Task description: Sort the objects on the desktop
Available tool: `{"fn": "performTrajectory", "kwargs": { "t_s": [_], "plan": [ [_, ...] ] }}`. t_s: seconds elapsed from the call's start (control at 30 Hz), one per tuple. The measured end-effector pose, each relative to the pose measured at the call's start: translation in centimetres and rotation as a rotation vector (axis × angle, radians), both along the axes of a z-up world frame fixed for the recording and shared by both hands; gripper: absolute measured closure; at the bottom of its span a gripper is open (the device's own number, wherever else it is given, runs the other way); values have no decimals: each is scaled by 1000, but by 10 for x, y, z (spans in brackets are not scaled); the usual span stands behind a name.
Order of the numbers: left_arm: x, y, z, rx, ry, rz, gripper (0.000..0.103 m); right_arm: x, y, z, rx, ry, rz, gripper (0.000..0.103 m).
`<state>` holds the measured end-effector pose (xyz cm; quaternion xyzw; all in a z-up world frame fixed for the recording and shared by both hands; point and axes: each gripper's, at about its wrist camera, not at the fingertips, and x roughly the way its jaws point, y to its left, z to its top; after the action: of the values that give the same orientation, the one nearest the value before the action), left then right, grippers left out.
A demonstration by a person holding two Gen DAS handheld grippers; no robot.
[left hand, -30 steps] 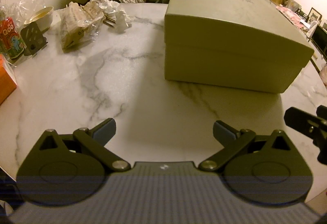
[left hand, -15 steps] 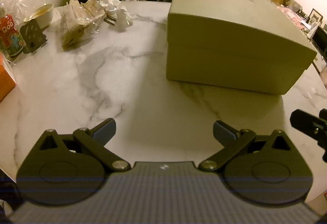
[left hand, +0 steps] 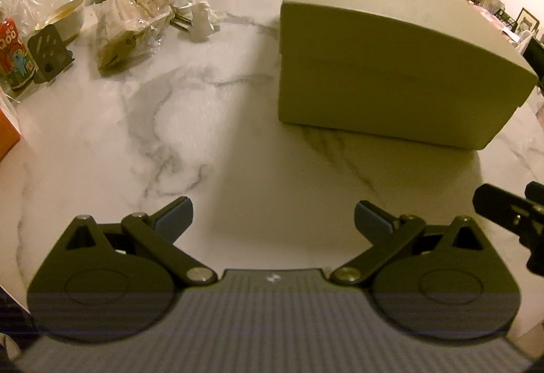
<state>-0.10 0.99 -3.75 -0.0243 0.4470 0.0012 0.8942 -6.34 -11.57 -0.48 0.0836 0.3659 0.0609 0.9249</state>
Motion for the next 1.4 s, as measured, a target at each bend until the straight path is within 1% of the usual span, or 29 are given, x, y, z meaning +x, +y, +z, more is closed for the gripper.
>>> {"fn": "performTrajectory", "kwargs": {
  "t_s": [0.23,0.33,0.43,0.53,0.57,0.67,0.83,1.0,1.07,1.3,1.4],
  "plan": [
    [8,-1,-6,13,0,-6,0,7,2,-6,-1,17,-2,1],
    [15,-5,-11,27,-34,-19,0,10,1,-10,-2,25,-11,1],
    [22,-8,-19,36,-59,-28,0,16,1,-19,-25,35,-41,1],
    [29,-13,-28,27,-60,-55,0,25,2,-31,-58,55,-86,1],
    [29,-15,-29,47,-78,-59,0,27,2,-35,-72,59,-96,1],
    [32,-18,-31,55,-108,-76,0,33,0,-46,-92,69,-125,0],
    [37,-19,-34,46,-138,-86,0,37,2,-56,-128,22,-164,0],
    [43,-19,-37,43,-168,-78,0,40,12,-67,-200,-26,-184,0],
    [44,-18,-39,40,-184,-76,0,41,13,-70,-200,-44,-189,0],
    [41,-17,-43,34,-236,-68,0,44,12,-73,-202,-41,-206,0],
    [42,-16,-43,29,-241,-71,0,45,13,-72,-205,-40,-215,0]
  ]
}}
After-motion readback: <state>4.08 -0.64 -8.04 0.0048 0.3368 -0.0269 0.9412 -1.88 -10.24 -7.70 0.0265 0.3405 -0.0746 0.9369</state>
